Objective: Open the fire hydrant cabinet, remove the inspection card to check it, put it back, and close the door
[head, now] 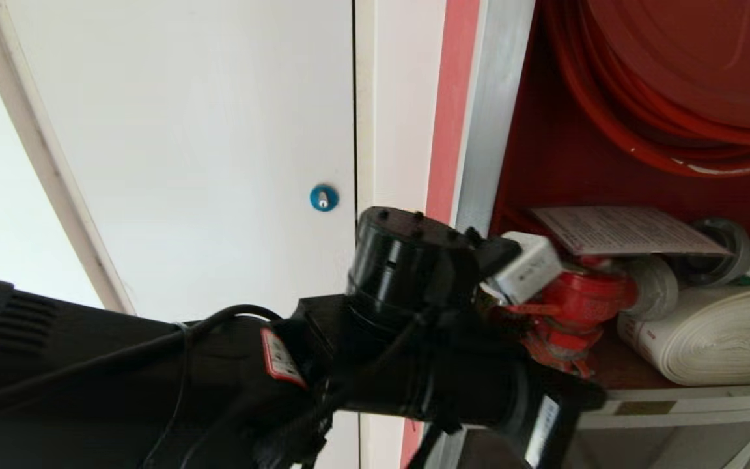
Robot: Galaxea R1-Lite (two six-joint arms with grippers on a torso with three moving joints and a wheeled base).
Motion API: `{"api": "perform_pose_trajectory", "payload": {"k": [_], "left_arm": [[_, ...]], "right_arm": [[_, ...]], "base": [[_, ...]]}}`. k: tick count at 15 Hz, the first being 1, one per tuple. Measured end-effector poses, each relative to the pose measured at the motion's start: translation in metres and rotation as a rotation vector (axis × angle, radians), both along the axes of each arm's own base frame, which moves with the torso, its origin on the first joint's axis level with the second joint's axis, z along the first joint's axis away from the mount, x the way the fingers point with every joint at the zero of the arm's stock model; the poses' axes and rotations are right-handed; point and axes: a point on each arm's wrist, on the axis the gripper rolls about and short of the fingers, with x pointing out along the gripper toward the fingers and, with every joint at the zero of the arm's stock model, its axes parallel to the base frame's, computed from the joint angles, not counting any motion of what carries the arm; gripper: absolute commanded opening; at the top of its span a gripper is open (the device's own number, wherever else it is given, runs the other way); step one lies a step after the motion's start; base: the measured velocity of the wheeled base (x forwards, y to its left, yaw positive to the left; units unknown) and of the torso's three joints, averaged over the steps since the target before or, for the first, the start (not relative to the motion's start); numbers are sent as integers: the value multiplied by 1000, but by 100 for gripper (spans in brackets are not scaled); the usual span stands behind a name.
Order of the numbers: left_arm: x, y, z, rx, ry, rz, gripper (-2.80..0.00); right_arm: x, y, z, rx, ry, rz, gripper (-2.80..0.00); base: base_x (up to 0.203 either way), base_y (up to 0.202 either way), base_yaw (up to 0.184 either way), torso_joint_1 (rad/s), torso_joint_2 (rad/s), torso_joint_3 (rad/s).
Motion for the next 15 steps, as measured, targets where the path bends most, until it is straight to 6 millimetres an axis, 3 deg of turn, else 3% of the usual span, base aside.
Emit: {"api": "perform_pose_trajectory", "payload": {"k": [5,8,11,15], "left_arm": [[49,68,-10,54,-31,212,-280],[71,121,-13,88,-84,362,-280],[66,171,-5,102,-151,483,-280],[37,232,13,84,-235,664,-280]], "right_arm": [[0,0,0,0,0,0,-280],[0,0,0,0,0,0,-280],[0,0,0,0,0,-1,-280],[0,0,0,0,0,0,-280]], "base": [[0,0,0,0,0,0],[0,0,0,0,0,0],[0,0,0,0,0,0],[0,0,0,0,0,0]]}}
